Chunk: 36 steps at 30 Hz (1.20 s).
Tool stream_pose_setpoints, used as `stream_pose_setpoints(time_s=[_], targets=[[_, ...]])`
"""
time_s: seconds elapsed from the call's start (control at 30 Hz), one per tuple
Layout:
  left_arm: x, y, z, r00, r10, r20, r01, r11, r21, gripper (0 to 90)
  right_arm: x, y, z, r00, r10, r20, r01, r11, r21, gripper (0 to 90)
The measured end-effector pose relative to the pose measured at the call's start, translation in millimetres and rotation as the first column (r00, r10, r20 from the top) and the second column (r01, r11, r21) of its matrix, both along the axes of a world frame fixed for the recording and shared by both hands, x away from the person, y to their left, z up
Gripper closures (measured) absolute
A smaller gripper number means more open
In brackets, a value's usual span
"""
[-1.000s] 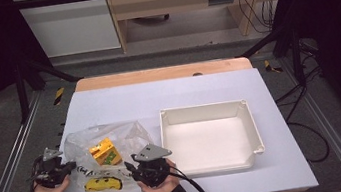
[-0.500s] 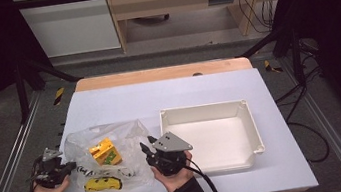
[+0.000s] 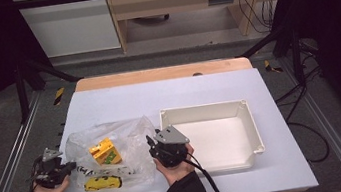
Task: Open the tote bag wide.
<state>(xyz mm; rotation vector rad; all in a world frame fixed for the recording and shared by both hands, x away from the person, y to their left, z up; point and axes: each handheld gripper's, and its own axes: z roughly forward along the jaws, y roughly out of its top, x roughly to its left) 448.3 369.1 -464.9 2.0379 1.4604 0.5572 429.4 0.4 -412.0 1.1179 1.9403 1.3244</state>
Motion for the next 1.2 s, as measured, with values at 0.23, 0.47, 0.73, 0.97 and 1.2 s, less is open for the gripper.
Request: stream_pose_setpoints(time_s=[0.23, 0.47, 0.73, 0.97, 1.2], targets=[[-0.1, -0.1, 0.2, 1.0000, 0.001, 0.002, -0.001, 1.0000, 0.002, 89.0, 4.0, -5.4, 0.3, 0.9999, -0.010, -0.011, 0.010, 0.9999, 0.004, 65.3], [-1.0, 0.5, 1.3, 0.9998, 0.000, 0.018, 0.000, 1.0000, -0.005, 88.3, -0.1, 9.1, -7.0, 0.9931, 0.089, -0.076, -0.092, 0.9952, -0.034, 89.3], [-18.0, 2.1, 24.3, 0.9835, 0.016, 0.180, 0.003, 0.9946, -0.104, 62.0, -11.4, 28.1, -23.2, 0.9839, 0.118, -0.134, -0.131, 0.9866, -0.097, 90.0], [-29.9, -0.5, 52.3, 0.9433, 0.042, 0.329, 0.025, 0.9799, -0.198, 50.6, -20.4, 36.1, -27.2, 0.9784, 0.140, -0.153, -0.157, 0.9812, -0.111, 89.9], [-28.4, -19.9, 70.1, 0.9152, -0.032, 0.402, 0.107, 0.9801, -0.167, 51.5, -28.8, 42.9, -36.7, 0.9714, 0.164, -0.171, -0.185, 0.9763, -0.112, 89.8]])
